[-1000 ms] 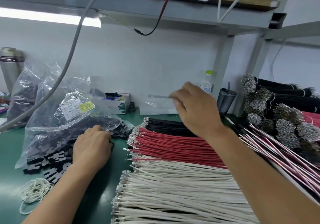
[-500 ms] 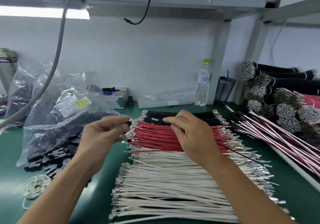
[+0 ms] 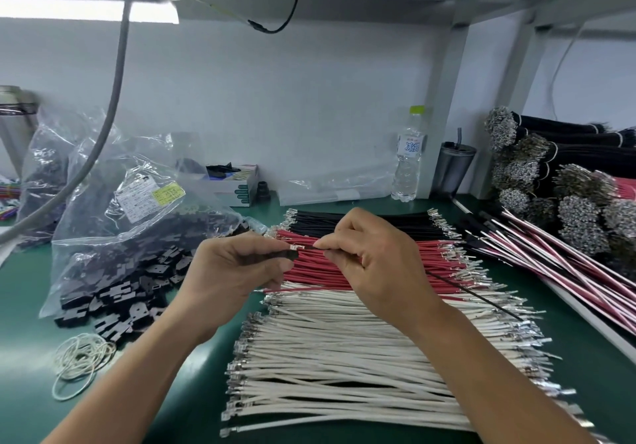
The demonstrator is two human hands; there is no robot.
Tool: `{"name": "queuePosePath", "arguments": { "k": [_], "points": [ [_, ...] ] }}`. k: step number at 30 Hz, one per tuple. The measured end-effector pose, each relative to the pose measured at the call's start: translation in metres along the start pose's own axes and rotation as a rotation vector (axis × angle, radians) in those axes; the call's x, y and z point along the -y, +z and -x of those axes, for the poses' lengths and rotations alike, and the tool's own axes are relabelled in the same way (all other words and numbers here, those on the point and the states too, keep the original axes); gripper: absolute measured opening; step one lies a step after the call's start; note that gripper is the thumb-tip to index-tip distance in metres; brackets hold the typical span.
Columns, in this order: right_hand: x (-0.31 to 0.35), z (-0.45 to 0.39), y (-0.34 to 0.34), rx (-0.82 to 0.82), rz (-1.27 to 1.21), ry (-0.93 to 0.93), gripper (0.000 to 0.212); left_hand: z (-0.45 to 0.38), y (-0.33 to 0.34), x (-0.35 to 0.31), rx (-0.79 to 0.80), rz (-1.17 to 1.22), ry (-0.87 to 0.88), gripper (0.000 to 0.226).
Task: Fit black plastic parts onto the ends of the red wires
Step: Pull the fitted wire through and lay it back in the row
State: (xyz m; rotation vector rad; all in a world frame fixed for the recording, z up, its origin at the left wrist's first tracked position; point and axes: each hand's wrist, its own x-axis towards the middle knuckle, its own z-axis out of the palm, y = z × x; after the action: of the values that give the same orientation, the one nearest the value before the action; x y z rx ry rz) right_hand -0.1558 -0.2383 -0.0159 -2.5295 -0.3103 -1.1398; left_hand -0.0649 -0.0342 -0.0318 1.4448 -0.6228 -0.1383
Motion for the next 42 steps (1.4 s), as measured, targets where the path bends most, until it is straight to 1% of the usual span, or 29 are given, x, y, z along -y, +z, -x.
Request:
{"name": "queuePosePath", "arguments": {
  "k": [3,9,13,17,19,20,23,24,27,29,32,36,37,40,42],
  "points": [
    [-0.002,0.001,0.000,-0.005,-0.023,0.007,0.012,0.000,0.001,0.000,0.004,0.025,-0.011,0.023],
    [-0.003,0.001,0.000,-0.005,-0.044,0.013,0.010,0.000,0.002,0.000,0.005,-0.008,0.017,0.022],
    [-0.003,-0.001,0.000,0.040,-0.079,0.000,0.010,0.000,0.003,0.000,0.023,-0.056,0.053,0.021],
    [-0.003,-0.002,0.003,0.085,-0.160,0.052,0.013,0.000,0.000,0.001,0.026,-0.077,0.064,0.022],
    [-0.001,-0.002,0.004,0.095,-0.150,0.048,0.014,-0.001,0.000,0.002,0.021,-0.090,0.067,0.023],
    [0.000,-0.002,0.004,0.089,-0.109,0.021,0.014,-0.001,0.000,0.003,0.009,-0.135,0.081,0.022],
    [0.005,-0.002,0.004,0.066,0.035,-0.088,0.014,-0.003,0.003,0.005,-0.028,-0.399,0.172,0.021],
    [0.005,-0.002,0.005,0.057,0.022,-0.087,0.013,-0.003,0.002,0.006,-0.027,-0.405,0.174,0.021],
    [0.002,-0.001,0.006,0.075,-0.198,0.058,0.013,-0.001,-0.001,0.004,0.032,-0.137,0.080,0.022],
    [-0.001,-0.001,0.006,0.102,-0.280,0.121,0.014,0.000,-0.002,0.003,0.066,-0.085,0.067,0.022],
    [0.000,-0.001,0.008,0.099,-0.269,0.110,0.014,0.000,0.000,0.003,0.058,-0.117,0.080,0.022],
    [0.006,0.001,0.012,0.107,-0.124,0.017,0.012,-0.001,0.004,0.006,0.011,-0.362,0.167,0.022],
    [0.006,0.002,0.012,0.099,-0.122,0.019,0.012,-0.001,0.004,0.006,0.004,-0.362,0.175,0.021],
    [0.005,0.000,0.010,0.068,-0.121,0.063,0.012,-0.002,0.004,0.003,-0.025,-0.260,0.136,0.022],
    [0.006,0.000,0.010,0.053,-0.108,0.060,0.011,-0.003,0.003,0.002,-0.042,-0.257,0.128,0.022]
  ]
}}
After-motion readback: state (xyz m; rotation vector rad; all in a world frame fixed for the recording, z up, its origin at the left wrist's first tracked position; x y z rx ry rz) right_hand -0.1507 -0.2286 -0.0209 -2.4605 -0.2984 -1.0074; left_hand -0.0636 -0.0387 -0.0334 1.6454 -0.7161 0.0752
